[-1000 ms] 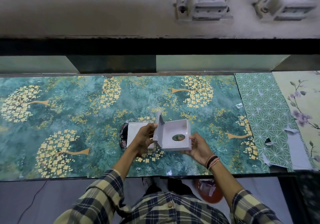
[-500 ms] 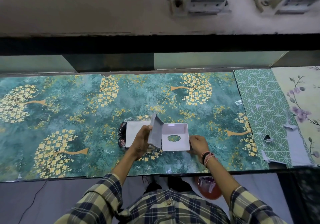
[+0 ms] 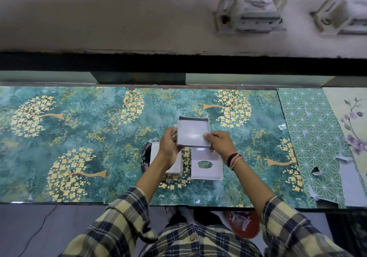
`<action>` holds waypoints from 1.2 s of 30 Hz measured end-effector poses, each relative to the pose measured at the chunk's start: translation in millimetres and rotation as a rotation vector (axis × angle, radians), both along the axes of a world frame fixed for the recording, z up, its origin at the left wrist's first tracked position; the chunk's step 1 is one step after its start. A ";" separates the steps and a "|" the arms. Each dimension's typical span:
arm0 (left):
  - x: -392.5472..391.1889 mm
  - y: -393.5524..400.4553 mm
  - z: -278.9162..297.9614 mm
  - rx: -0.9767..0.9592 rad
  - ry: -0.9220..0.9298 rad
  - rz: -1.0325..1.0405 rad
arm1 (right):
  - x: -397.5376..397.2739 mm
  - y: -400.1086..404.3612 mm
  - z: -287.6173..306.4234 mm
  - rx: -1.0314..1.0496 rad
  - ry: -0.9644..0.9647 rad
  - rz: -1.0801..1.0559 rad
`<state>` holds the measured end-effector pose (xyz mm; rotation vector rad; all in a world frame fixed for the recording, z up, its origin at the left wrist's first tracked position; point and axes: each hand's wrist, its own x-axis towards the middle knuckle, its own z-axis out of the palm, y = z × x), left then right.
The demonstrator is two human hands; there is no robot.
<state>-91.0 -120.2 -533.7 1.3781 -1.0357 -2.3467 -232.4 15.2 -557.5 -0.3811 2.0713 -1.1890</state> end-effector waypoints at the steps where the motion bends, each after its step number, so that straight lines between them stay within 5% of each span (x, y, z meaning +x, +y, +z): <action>1: 3.8 -4.6 -3.5 -0.069 -0.074 0.009 | -6.3 -2.3 -2.6 0.029 0.039 -0.021; 10: 62.7 -9.7 -27.6 -0.500 -0.643 0.037 | -38.5 -18.0 -37.6 0.364 0.153 -0.036; 16: 75.5 -10.0 -31.4 -0.577 -0.686 -0.047 | -27.8 -23.0 -37.5 0.556 0.149 -0.055; 20: 77.1 -13.5 -38.3 -0.562 -0.706 -0.145 | 10.3 -39.1 -24.7 0.427 0.363 0.132; 23: 76.4 -18.4 -45.3 -0.497 -0.729 -0.220 | 53.3 -51.7 -18.6 0.284 0.468 0.532; 27: 70.3 -24.0 -51.0 -0.437 -0.755 -0.268 | 95.8 -58.8 -29.5 0.417 0.681 0.958; 36: 65.0 -60.4 -83.3 -0.168 -0.627 -0.300 | 102.9 -54.6 -35.9 0.452 0.682 0.965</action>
